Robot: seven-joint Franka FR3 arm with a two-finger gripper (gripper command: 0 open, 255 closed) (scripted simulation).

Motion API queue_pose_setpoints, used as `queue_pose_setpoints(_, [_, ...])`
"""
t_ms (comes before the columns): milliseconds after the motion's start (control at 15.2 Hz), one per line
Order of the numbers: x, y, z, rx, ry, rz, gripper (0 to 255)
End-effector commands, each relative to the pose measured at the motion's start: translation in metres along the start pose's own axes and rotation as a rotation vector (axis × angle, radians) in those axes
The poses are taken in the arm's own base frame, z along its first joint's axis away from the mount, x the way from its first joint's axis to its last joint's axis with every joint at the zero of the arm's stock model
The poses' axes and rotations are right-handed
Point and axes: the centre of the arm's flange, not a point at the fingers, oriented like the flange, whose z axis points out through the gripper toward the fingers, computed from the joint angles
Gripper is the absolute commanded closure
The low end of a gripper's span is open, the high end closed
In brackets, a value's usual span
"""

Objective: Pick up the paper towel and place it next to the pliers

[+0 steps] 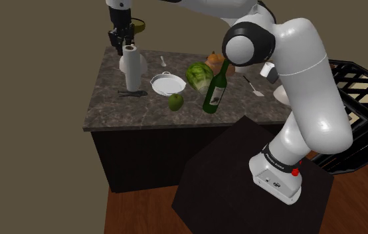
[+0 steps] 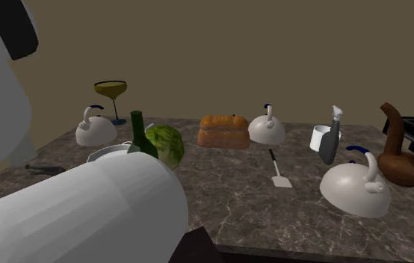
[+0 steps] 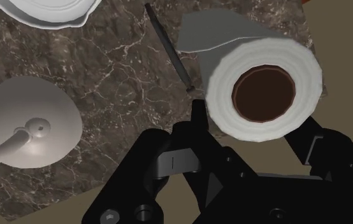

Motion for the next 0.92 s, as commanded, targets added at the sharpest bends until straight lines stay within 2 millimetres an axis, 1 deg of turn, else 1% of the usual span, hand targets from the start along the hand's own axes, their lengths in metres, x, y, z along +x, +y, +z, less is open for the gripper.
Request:
queue_pose_setpoints(0, [0.006,-0.006,0.009,0.0,0.0,0.001,255])
queue_pose_setpoints(858, [0.006,-0.008,0.078,0.0,0.0,0.001,255])
